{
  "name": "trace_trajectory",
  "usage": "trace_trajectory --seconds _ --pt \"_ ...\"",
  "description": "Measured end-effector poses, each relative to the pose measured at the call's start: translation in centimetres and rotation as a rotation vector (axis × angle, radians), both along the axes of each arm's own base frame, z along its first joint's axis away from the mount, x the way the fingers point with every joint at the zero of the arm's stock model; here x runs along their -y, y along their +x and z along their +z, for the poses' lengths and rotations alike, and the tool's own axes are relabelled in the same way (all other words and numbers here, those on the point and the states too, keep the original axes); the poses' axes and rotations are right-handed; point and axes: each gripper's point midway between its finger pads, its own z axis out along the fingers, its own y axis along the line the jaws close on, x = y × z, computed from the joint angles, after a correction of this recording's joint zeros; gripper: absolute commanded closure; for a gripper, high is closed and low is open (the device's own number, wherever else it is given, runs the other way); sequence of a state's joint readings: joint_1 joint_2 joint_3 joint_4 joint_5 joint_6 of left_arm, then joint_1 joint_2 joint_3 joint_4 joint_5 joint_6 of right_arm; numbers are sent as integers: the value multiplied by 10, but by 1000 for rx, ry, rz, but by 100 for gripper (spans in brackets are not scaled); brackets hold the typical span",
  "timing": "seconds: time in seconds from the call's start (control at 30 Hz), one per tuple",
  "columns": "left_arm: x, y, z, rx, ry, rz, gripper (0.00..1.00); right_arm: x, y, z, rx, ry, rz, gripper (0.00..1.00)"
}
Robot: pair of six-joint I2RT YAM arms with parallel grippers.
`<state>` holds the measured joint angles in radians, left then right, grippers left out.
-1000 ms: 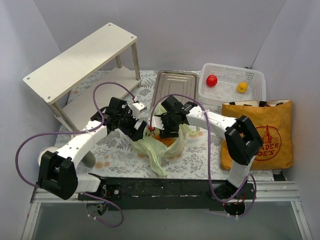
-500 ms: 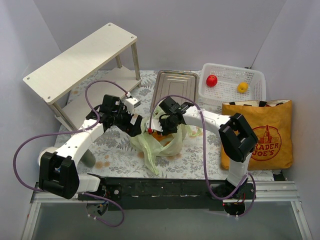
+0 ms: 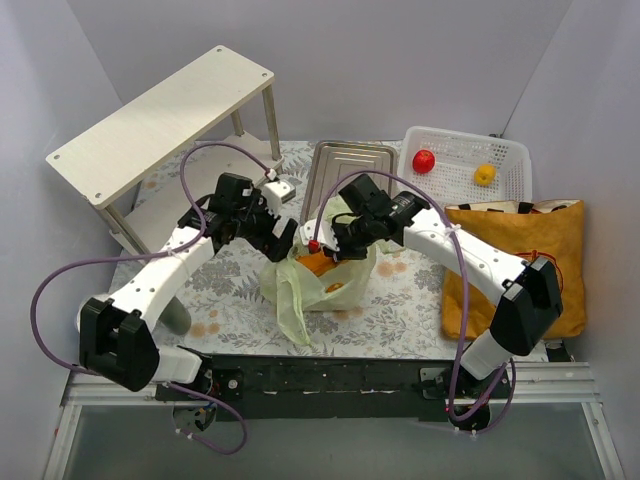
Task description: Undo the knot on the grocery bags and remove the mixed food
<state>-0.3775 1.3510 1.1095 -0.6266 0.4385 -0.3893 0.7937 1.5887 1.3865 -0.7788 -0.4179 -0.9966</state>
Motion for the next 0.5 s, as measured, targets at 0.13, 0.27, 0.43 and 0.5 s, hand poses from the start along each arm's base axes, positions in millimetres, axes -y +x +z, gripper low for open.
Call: trace_trajectory --seconds 0.13,0.27,0.43,0.5 --pt "12 -12 7 37 36 -29 2 -1 -5 16 -36 32 -19 99" --pt "10 -15 24 97 53 -9 2 9 -5 17 -155 58 -101 99" --pt "15 -16 79 233 15 -44 2 29 16 -4 -232 42 -274 99" --pt "23 -22 98 260 -16 -86 2 37 19 -17 -242 11 -320 99"
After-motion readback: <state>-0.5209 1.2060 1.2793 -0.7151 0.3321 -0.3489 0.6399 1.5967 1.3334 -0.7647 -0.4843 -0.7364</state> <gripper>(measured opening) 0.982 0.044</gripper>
